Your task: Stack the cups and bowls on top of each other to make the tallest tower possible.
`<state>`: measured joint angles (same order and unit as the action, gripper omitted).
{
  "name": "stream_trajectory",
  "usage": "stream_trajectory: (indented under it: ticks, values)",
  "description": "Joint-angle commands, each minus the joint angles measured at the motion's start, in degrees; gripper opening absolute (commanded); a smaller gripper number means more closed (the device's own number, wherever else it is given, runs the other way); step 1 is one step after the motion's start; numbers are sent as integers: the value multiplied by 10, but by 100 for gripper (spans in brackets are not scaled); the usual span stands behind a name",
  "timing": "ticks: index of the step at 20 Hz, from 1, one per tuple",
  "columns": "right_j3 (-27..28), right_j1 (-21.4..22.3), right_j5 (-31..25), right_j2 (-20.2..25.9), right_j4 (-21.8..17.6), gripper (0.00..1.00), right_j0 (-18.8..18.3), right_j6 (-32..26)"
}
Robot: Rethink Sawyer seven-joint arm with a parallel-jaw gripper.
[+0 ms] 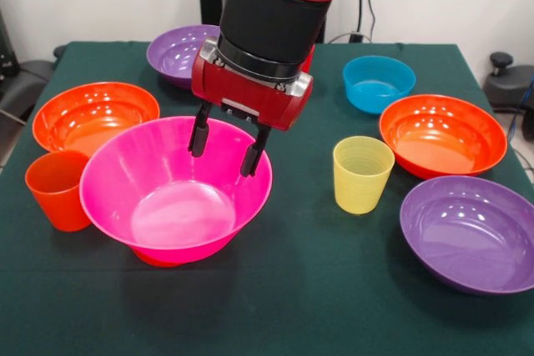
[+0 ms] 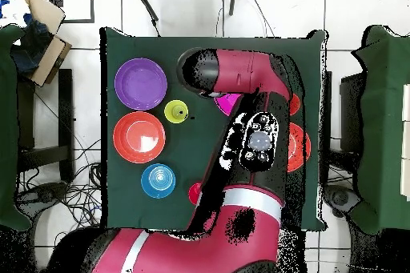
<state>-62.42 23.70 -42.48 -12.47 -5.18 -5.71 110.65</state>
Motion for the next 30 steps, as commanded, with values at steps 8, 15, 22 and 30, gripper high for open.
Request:
stream_trajectory:
  ticks: [8,15,22,30]
  values:
    - [-77,20,-15,101,-7,100,-23,-58]
    - [-121,47,0,127,-5,100,-41,-61]
    - [-236,106,56,168,-21,100,-76,-88]
    - [-313,149,83,203,-55,100,-124,-118]
